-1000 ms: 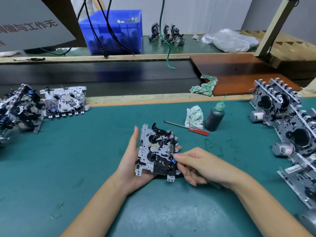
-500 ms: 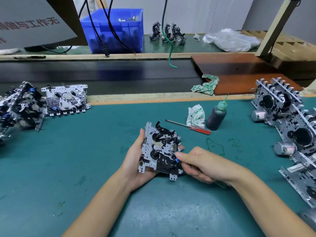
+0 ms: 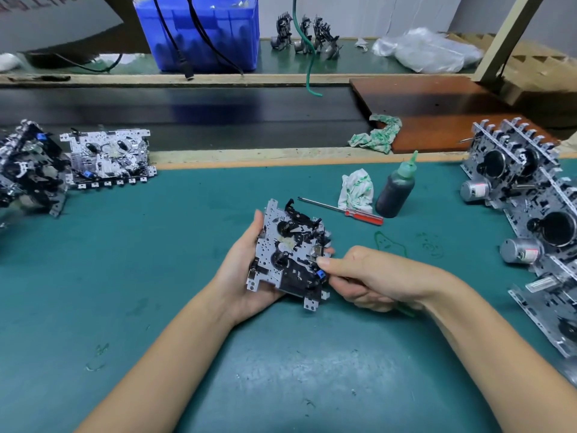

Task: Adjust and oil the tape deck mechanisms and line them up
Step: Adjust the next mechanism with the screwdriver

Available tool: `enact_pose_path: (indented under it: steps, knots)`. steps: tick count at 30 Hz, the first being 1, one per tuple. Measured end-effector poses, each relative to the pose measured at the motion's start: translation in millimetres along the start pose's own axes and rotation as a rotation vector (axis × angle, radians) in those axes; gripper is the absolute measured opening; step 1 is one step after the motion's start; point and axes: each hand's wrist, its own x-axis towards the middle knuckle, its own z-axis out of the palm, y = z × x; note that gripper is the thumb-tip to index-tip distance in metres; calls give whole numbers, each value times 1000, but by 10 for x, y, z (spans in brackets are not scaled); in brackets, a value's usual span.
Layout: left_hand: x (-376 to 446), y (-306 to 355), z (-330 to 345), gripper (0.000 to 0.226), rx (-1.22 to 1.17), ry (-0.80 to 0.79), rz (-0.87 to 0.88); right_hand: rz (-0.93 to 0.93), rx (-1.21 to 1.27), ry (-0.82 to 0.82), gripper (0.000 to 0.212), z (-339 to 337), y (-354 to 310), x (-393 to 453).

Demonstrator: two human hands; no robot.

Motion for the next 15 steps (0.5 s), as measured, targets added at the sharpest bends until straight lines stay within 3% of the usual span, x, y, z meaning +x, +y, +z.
enact_pose_path:
  steps: [5, 10, 15]
  knots:
    - [-4, -6, 5, 75, 10, -11, -10, -8, 7, -11, 61, -24, 19, 0]
    - [-33, -4, 0, 77, -36, -42, 3, -90, -21, 88, 61, 27, 58, 5]
    - [-88, 18, -1, 90, -240, -148, 13, -195, 359, 140, 52, -73, 38, -67]
